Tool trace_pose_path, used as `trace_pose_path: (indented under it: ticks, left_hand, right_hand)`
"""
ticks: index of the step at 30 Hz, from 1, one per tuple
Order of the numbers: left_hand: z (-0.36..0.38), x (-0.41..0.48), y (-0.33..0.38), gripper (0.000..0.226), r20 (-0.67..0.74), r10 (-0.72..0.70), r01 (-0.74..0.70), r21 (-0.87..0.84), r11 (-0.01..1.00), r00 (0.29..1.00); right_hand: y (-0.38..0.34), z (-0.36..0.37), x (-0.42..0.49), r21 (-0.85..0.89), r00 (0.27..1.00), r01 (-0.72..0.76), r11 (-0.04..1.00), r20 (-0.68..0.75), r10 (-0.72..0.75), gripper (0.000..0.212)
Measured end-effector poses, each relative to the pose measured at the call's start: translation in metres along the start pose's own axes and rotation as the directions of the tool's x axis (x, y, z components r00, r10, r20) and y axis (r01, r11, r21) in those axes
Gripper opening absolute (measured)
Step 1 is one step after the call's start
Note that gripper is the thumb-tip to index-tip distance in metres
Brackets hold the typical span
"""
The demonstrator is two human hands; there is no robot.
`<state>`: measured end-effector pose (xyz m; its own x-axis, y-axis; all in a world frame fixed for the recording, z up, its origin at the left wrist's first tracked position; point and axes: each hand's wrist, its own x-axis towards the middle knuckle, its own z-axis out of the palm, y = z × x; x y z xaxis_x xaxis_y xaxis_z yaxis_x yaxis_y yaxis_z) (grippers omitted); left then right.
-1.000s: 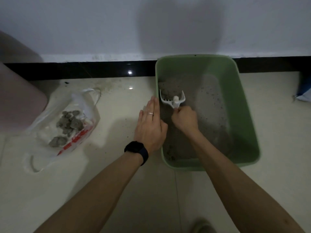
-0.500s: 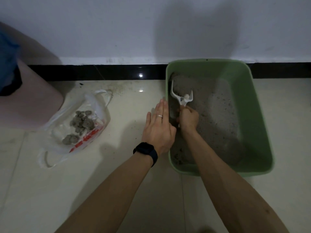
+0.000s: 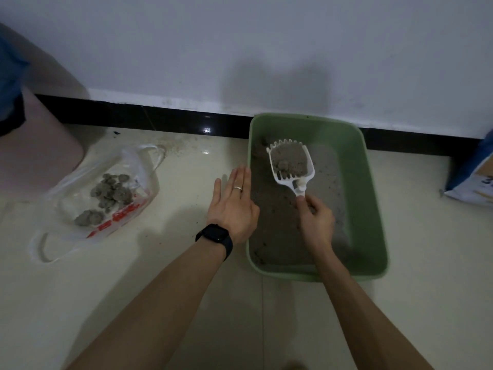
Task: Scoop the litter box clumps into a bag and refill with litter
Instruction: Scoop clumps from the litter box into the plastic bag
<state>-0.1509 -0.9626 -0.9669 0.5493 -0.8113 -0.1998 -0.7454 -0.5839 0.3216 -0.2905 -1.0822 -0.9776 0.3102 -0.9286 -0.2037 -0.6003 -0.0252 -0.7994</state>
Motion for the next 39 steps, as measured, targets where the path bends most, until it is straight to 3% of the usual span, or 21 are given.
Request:
trace_pose_path:
  ticks: [6,24,32,39]
  left_hand:
    - [-0.002,-0.005,0.0,0.07,-0.008,0.02,-0.02,0.041,0.999,1.0]
    - [-0.01,-0.011,-0.008,0.067,0.092,0.094,-0.106,0.134,0.985,0.991]
    - [-0.031,-0.011,-0.023,0.065,0.144,0.155,-0.175,0.133,0.976,0.977]
    - [-0.068,-0.026,-0.102,0.067,0.098,-0.021,0.003,0.183,0.983,0.995]
  right_hand:
    - [0.002,-0.016,-0.022,0.087,1.0,-0.002,0.996,-0.031,0.005,0.042]
    - [-0.004,-0.052,-0.05,-0.057,1.0,0.014,0.998,-0.027,-0.015,0.022]
    - [-0.011,-0.054,-0.058,0.044,1.0,-0.008,0.999,-0.004,0.008,0.025]
    - [-0.048,-0.035,-0.061,0.054,0.994,0.096,0.994,0.044,-0.099,0.021]
